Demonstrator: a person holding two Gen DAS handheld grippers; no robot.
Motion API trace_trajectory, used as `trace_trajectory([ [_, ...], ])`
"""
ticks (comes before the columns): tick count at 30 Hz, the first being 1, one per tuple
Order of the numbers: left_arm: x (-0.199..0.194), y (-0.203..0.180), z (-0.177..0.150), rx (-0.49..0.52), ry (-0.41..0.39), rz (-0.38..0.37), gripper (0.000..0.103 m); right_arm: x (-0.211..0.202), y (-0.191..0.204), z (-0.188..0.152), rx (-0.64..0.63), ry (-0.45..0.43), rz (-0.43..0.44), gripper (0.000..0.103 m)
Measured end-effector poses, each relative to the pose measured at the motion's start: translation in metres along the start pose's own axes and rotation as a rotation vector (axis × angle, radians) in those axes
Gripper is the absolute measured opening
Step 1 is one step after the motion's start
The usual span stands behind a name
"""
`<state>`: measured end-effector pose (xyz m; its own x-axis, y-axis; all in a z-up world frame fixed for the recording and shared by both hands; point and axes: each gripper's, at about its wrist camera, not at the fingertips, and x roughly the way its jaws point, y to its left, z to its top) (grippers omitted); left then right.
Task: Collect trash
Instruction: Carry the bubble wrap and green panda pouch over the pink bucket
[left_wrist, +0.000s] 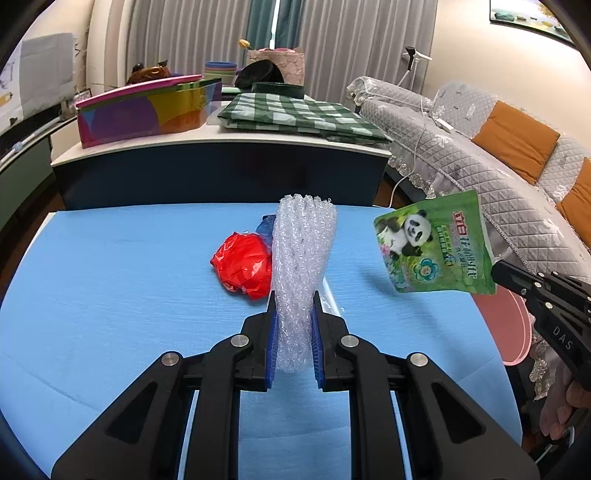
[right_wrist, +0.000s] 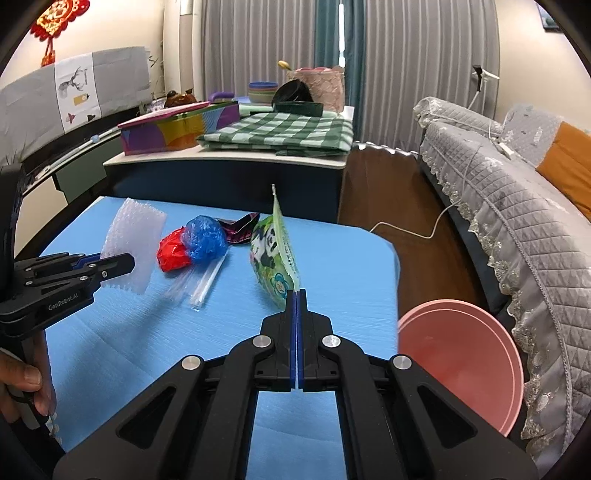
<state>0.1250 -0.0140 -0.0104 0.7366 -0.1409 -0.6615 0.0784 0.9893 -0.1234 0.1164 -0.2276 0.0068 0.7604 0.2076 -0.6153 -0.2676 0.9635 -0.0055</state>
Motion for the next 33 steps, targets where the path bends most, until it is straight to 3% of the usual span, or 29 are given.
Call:
trace_trajectory([
  [33,-0.002,-0.084,-0.005,0.086,-0.031,-0.092,0.015,-0.055,-0.076,-0.016,0.088,-0.061,-0.107,0.0],
])
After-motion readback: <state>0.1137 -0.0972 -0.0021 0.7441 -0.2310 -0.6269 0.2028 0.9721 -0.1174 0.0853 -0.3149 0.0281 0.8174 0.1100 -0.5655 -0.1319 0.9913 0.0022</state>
